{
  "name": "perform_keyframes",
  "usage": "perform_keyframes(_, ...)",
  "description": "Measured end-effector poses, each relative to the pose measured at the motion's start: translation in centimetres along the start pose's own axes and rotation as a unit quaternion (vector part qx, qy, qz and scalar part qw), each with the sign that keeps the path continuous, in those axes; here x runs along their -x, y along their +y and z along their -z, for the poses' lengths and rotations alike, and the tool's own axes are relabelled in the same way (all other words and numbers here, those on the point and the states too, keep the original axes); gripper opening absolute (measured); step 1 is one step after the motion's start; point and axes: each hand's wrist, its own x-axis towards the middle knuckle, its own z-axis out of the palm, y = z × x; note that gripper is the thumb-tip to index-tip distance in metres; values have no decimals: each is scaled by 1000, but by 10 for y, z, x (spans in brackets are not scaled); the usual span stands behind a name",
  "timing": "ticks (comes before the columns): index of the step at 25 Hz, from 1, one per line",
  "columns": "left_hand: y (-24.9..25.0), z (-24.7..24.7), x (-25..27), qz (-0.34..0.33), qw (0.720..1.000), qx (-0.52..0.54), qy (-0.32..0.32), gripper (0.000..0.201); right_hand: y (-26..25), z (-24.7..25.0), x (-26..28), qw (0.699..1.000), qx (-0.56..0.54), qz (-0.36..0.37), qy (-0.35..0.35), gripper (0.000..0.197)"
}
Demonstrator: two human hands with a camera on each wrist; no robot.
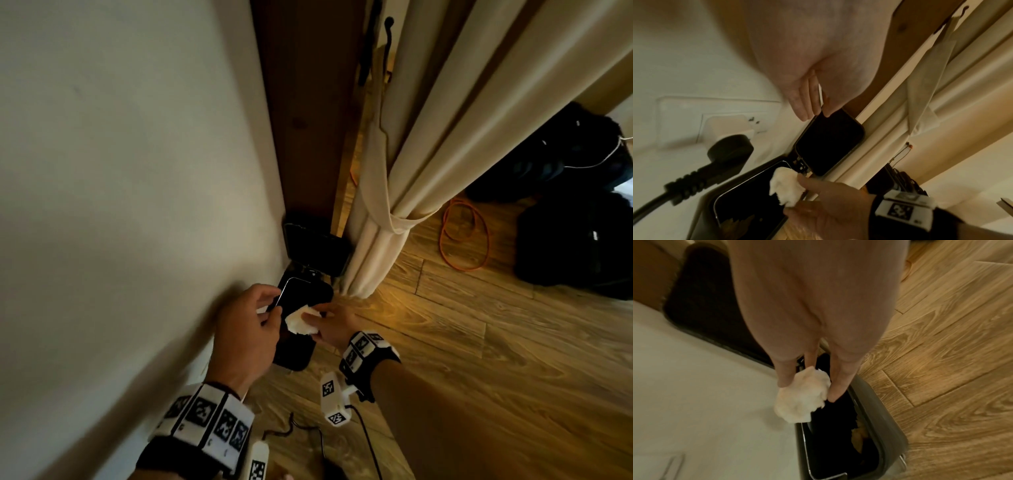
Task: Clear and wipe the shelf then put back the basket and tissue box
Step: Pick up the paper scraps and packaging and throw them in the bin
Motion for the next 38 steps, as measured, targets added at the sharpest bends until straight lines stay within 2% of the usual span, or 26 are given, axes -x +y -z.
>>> perform_keyframes(1,1,4,2,-3,1000,12,9,25,4,-3,-6,1000,-10,-15,-4,41)
perform_keyframes(3,4,13,10,-16,999,25,21,25,11,-6,-11,999,-6,-32,-23,50)
perform_keyframes(4,7,17,18,-19,999,28,18,24,15,-3,-10,999,-2,-37,-17,45)
perform_keyframes(6,19,25,42,-15,1000,26,5,22,9,9,19,997,5,-69,-38,8)
perform_keyframes(8,34,34,73,-15,1000,13,-17,21,-11,20,64,997,25,-50,-58,27)
perform_keyframes(9,45,41,92,-16,999,9,-31,22,-23,29,90,995,48,-38,-82,31)
perform_keyframes(11,70,62,129,-37,998,3,-44,24,-57,37,157,989,102,-46,-96,23)
perform_keyframes(12,84,75,149,-53,998,2,-41,24,-74,38,193,986,133,-5,-103,12)
perform_keyframes(13,102,92,167,-69,997,3,-34,24,-96,36,229,980,159,27,-115,13)
perform_keyframes(14,119,109,185,-89,996,-1,-25,23,-120,31,268,972,185,64,-130,22)
perform_keyframes(17,172,161,237,-139,989,-31,-37,22,-176,7,381,924,301,144,-188,20)
perform_keyframes(19,200,208,282,-148,986,-55,-44,22,-199,-21,452,891,347,189,-226,30)
perform_keyframes(21,211,258,329,-153,984,-87,-40,24,-215,-57,517,853,398,214,-263,20)
perform_keyframes(23,207,309,376,-141,984,-107,-21,25,-222,-98,569,797,463,241,-305,15)
perform_keyframes(27,171,404,465,-128,982,-134,17,25,-222,-190,645,754,480,268,-359,20)
perform_keyframes(29,140,447,511,-99,987,-121,34,27,-214,-243,679,727,490,289,-385,27)
perform_keyframes(31,101,485,553,-64,991,-97,61,28,-200,-297,704,711,503,292,-396,24)
perform_keyframes(33,61,515,584,-35,991,-65,110,24,-193,-344,710,693,531,311,-375,7)
perform_keyframes(34,40,529,600,-19,989,-46,141,23,-191,-369,710,681,557,328,-344,5)
perform_keyframes(35,19,542,613,0,984,-33,173,24,-190,-391,708,669,582,346,-306,15)
perform_keyframes(36,1,552,624,16,980,-25,198,27,-190,-410,704,670,602,347,-261,31)
perform_keyframes(38,-33,567,640,45,970,-2,238,35,-197,-440,701,687,614,336,-196,56)
